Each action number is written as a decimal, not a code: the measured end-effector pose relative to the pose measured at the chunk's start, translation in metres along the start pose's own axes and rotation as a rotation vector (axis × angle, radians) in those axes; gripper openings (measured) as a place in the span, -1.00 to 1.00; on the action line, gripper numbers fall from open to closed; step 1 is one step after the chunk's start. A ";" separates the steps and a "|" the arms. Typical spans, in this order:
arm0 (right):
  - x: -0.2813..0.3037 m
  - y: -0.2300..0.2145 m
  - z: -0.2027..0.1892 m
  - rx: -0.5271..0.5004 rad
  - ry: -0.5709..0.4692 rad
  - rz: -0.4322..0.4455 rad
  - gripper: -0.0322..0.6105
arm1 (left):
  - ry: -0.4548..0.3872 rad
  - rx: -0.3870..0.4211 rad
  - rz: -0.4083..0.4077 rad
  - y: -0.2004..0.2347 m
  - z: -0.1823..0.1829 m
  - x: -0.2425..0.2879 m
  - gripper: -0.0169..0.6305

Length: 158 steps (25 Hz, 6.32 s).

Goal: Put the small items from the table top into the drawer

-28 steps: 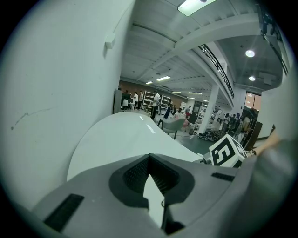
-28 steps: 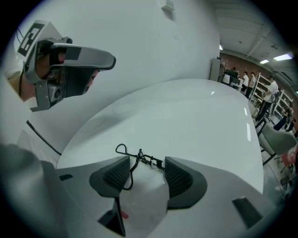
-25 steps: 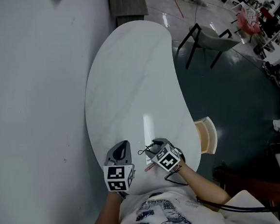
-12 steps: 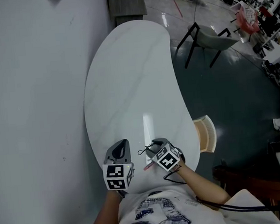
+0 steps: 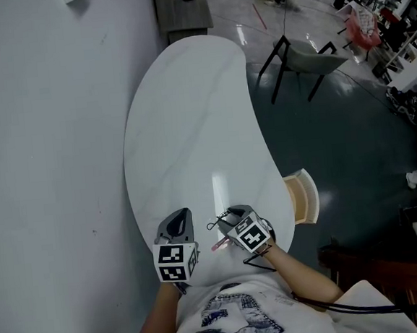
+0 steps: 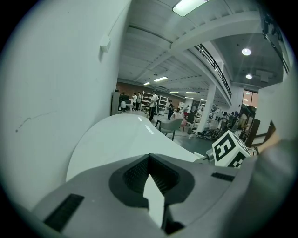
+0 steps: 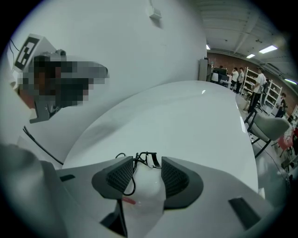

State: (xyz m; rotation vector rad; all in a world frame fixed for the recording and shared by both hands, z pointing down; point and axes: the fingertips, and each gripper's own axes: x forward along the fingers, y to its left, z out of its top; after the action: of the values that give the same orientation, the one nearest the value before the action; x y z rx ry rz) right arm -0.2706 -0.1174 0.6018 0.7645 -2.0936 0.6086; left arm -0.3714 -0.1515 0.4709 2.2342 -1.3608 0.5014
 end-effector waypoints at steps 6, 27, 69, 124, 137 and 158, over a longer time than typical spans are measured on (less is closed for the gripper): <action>-0.009 0.002 -0.005 0.036 -0.024 -0.013 -0.27 | -0.012 0.010 0.003 -0.007 -0.004 -0.010 -0.89; -0.017 0.006 -0.019 0.017 -0.025 -0.026 -0.36 | -0.009 0.032 -0.002 -0.018 -0.012 -0.020 -0.89; -0.108 -0.015 -0.055 0.297 -0.222 -0.101 -0.37 | 0.027 0.092 -0.042 -0.089 -0.037 -0.036 -0.89; -0.245 -0.239 -0.213 0.506 -0.381 -0.145 -0.37 | 0.104 0.202 -0.085 -0.353 -0.051 0.127 -0.89; -0.165 -0.287 -0.213 0.573 -0.298 -0.168 -0.37 | 0.157 0.190 -0.129 -0.308 -0.066 0.210 -0.89; -0.071 -0.297 -0.240 0.629 -0.192 -0.165 -0.37 | 0.134 0.146 -0.112 -0.273 -0.076 0.258 -0.89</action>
State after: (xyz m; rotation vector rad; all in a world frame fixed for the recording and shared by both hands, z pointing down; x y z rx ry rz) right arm 0.0967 -0.1492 0.7238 1.3761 -1.9852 1.1615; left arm -0.0176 -0.1867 0.6149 2.3313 -1.1577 0.7164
